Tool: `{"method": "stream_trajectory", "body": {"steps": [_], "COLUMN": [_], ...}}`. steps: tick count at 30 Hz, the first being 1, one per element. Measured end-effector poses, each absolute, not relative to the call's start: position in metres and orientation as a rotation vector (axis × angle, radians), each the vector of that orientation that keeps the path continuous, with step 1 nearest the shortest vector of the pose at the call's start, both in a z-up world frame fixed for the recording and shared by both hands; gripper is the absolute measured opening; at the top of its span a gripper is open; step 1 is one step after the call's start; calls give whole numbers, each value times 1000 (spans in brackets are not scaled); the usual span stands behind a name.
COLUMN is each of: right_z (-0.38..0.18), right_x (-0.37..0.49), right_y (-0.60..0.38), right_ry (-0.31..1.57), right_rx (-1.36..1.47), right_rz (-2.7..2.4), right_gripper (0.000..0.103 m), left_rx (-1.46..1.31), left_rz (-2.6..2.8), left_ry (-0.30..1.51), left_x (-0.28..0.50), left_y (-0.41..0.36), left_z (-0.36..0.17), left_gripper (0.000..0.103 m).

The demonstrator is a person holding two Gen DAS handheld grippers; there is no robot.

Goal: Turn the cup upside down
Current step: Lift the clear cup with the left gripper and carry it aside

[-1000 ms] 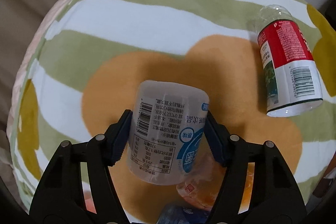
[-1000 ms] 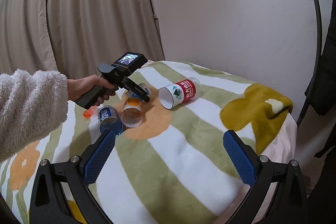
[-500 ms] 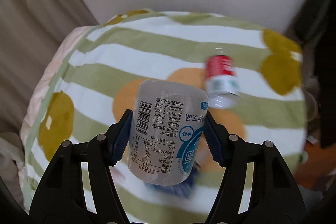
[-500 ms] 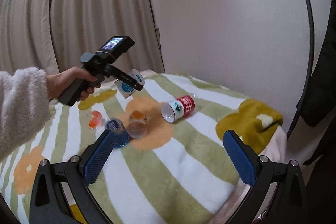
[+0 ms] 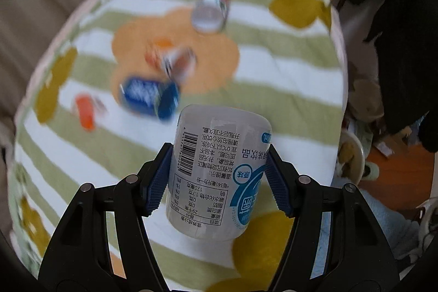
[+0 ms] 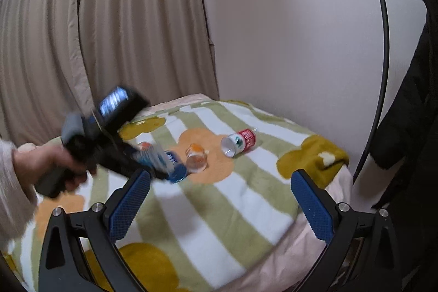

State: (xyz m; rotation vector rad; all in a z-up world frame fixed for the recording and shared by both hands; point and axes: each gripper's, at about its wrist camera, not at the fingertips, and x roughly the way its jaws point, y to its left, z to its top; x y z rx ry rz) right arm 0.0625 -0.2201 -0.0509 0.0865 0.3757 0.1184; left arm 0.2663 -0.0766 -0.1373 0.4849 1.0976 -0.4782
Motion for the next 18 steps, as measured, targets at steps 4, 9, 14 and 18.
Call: {"method": "stream_trajectory", "body": {"steps": [4,9,14,18], "right_z": [-52,-48,-47,-48], "right_x": [48,35,28,27], "right_y": [-220,-221,-223,-223], "right_ry": [379,370,368,378], "right_rx": [63,50,39,45], "right_rz": [123,120,106,105], "right_gripper": [103,103,103,103], "left_rx": [446,428,406,410], "left_rz": [-441,-399,-385,-353], "left_ry": [1167,1239,1241,1229], "left_x": [257,250,252,252], "left_y": [-66,-63,-59,-58], "left_z": [-177,-218,-227,-226], "left_gripper": [62,62,66,90]}}
